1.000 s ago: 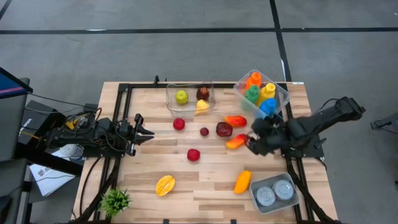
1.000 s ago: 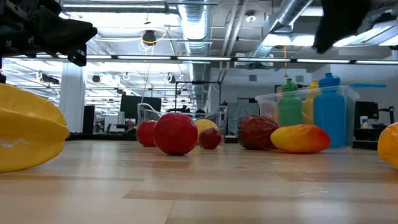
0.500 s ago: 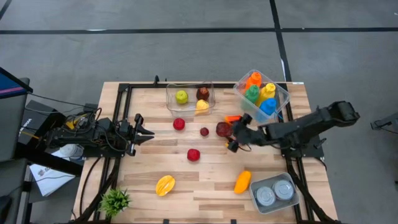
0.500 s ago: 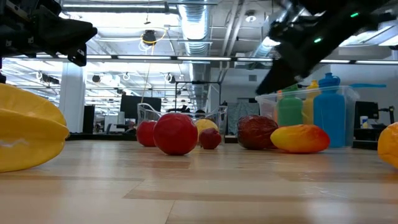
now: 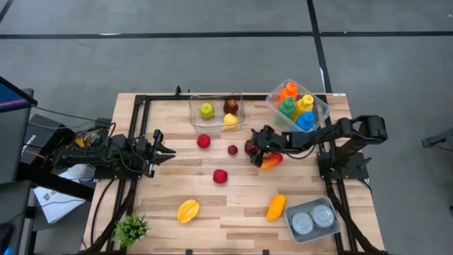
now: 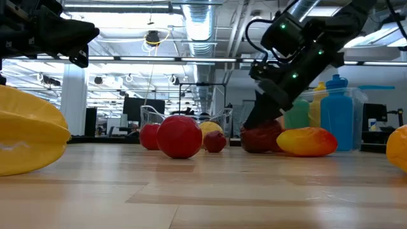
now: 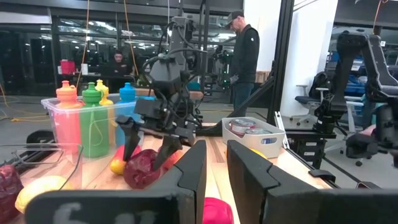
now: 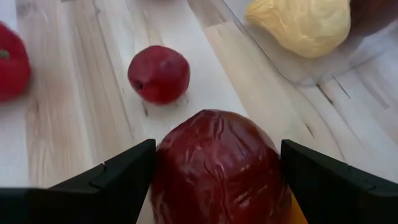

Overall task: Pick & Place Food Item
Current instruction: Put the red apple into the transparent bin

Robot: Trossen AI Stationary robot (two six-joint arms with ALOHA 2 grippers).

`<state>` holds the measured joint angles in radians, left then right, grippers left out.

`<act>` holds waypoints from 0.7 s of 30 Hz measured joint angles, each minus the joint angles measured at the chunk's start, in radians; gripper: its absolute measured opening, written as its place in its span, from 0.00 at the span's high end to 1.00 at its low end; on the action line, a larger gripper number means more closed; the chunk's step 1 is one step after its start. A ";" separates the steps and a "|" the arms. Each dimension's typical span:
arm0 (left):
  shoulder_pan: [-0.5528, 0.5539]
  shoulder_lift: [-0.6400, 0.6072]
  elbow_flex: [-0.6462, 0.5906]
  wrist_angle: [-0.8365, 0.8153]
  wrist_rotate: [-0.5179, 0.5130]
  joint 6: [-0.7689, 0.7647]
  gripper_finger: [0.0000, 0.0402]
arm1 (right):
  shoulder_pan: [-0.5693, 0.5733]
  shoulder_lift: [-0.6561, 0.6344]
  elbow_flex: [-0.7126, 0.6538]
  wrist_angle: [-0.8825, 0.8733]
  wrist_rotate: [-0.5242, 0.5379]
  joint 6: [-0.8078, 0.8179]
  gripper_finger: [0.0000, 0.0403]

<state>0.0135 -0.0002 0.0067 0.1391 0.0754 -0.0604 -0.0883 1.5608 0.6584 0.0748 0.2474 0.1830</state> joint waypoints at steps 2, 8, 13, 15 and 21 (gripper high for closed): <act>0.000 0.000 0.000 0.000 0.000 0.000 0.87 | 0.000 0.021 0.000 0.003 0.002 0.000 0.18; 0.000 0.000 0.000 0.000 0.000 0.000 0.87 | 0.024 0.012 -0.001 0.002 0.026 0.000 0.25; 0.000 0.000 0.000 0.000 0.000 0.000 0.87 | 0.042 -0.018 -0.004 -0.017 0.023 0.001 0.35; 0.000 0.000 0.000 0.000 0.000 0.000 0.87 | 0.050 -0.034 -0.007 -0.026 0.016 0.005 0.38; 0.000 0.000 0.000 0.000 0.000 0.000 0.87 | 0.078 -0.111 -0.008 0.034 0.015 0.013 0.40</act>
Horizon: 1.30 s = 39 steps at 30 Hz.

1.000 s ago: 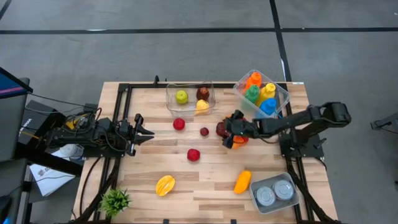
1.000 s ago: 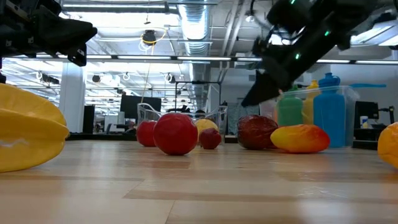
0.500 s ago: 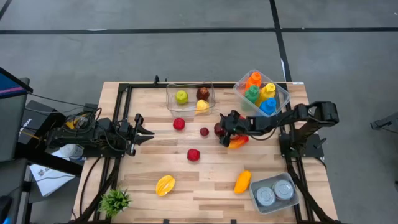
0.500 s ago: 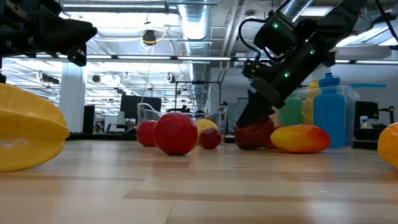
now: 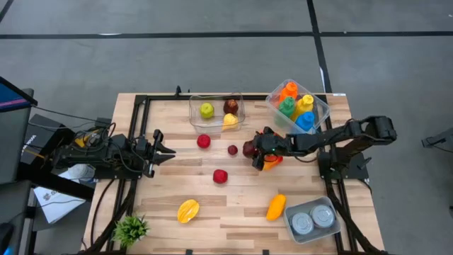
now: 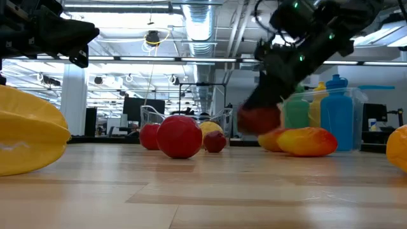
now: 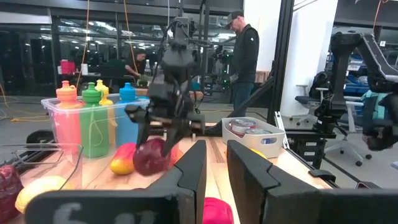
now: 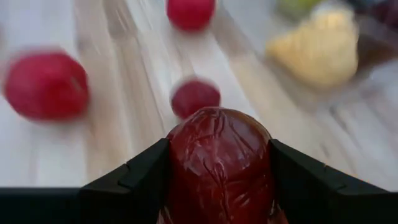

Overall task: Pick & Place Food Item
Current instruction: Put the red apple into the transparent bin

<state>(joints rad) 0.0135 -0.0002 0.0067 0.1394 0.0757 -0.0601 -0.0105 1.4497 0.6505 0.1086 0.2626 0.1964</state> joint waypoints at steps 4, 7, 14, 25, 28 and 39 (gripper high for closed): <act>0.000 0.000 0.000 0.000 0.000 0.000 0.87 | 0.044 -0.078 0.000 0.098 -0.008 -0.014 0.40; 0.000 0.000 0.000 0.000 0.000 0.000 0.87 | 0.109 -0.141 0.001 0.218 -0.052 -0.046 0.40; 0.000 0.000 0.000 0.000 0.000 0.000 0.87 | 0.349 -0.248 0.002 0.490 -0.112 -0.130 0.39; 0.000 0.000 0.000 0.000 0.000 0.000 0.87 | 0.679 -0.181 0.003 0.829 -0.111 -0.341 0.39; 0.000 0.000 0.000 0.000 0.000 0.000 0.87 | 0.721 -0.140 0.003 0.886 -0.102 -0.396 0.39; 0.000 0.000 0.000 0.000 0.000 0.000 0.87 | 0.693 -0.087 0.003 0.933 0.005 -0.418 0.39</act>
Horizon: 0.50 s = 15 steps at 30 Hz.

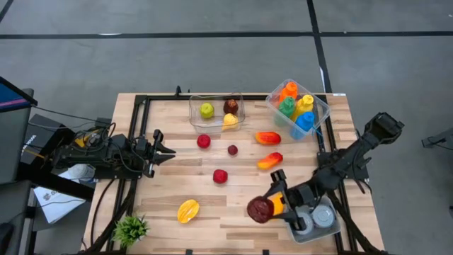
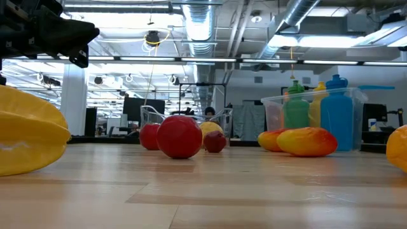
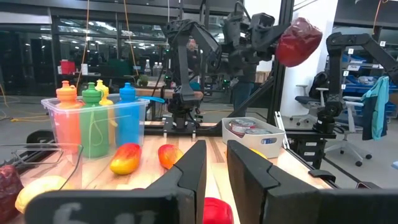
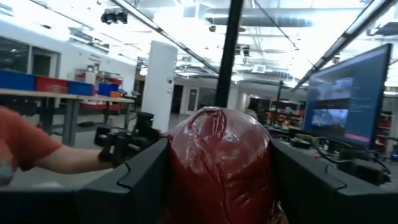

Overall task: Pick & Place Food Item
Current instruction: Put the red apple into the transparent bin

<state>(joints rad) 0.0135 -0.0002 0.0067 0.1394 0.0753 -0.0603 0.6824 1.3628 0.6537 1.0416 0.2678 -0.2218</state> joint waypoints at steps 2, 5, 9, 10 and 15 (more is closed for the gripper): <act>0.000 0.000 0.000 0.000 0.000 0.000 0.87 | -0.016 0.000 0.000 0.000 0.017 0.001 0.39; 0.000 0.000 0.000 0.000 0.000 0.000 0.87 | -0.036 0.000 0.000 0.018 0.143 -0.009 0.39; 0.000 0.000 0.000 0.000 0.000 0.000 0.87 | -0.092 0.000 0.001 0.077 0.299 -0.020 0.39; 0.000 0.000 0.000 0.000 0.000 0.000 0.87 | -0.109 0.000 0.002 0.100 0.331 -0.011 0.39; 0.000 0.000 0.000 0.000 0.000 0.000 0.87 | -0.195 0.000 0.019 0.150 0.582 0.010 0.39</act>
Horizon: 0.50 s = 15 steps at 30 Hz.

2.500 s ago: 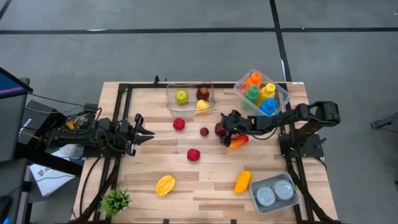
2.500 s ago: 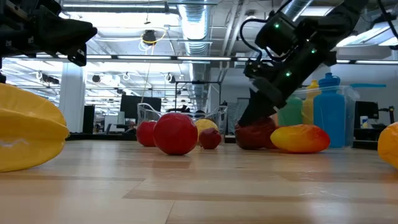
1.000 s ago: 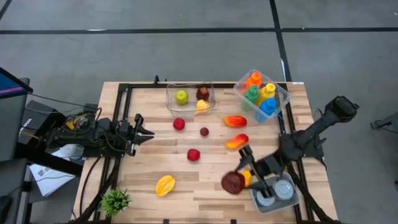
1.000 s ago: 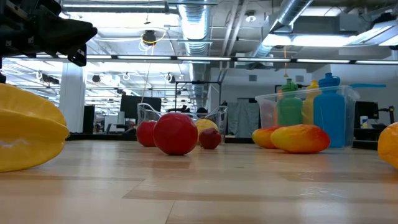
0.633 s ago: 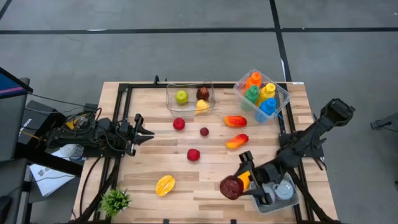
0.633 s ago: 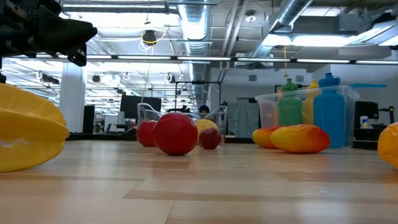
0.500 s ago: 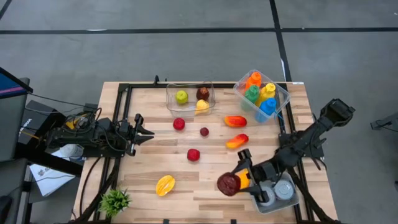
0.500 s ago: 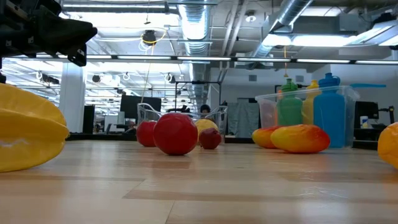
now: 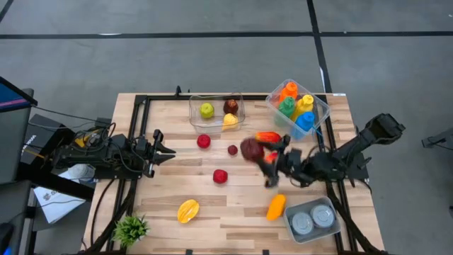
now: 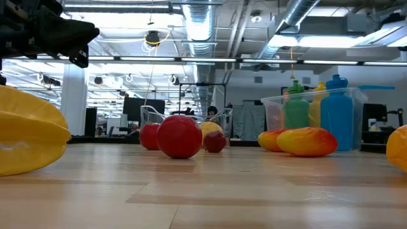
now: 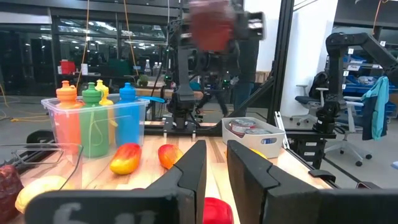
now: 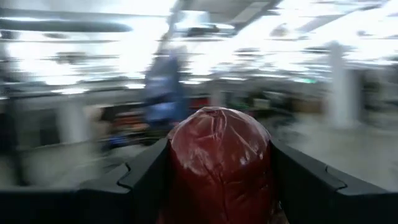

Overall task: Pick & Place Food Item
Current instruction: Put the red apple into the transparent bin

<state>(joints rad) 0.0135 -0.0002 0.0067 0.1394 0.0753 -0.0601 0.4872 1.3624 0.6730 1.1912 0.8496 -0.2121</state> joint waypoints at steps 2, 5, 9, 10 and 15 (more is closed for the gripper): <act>0.000 0.000 0.000 0.000 0.000 0.000 0.87 | -0.040 0.000 0.009 -0.001 0.084 0.021 0.39; 0.000 0.000 0.000 0.000 0.000 0.000 0.87 | -0.094 0.000 0.017 -0.013 0.153 0.128 0.39; 0.000 0.000 0.000 0.000 0.000 0.000 0.87 | -0.141 0.000 0.017 -0.035 0.196 0.214 0.39; 0.000 0.000 0.000 0.000 0.000 0.000 0.87 | -0.150 0.000 0.017 -0.035 0.197 0.220 0.39; 0.000 0.000 0.000 0.000 0.000 0.000 0.87 | -0.189 0.000 0.017 -0.035 0.193 0.359 0.39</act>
<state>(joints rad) 0.0135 -0.0002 0.0067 0.1394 0.0753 -0.0601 0.2986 1.3621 0.6899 1.1564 1.0431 0.1467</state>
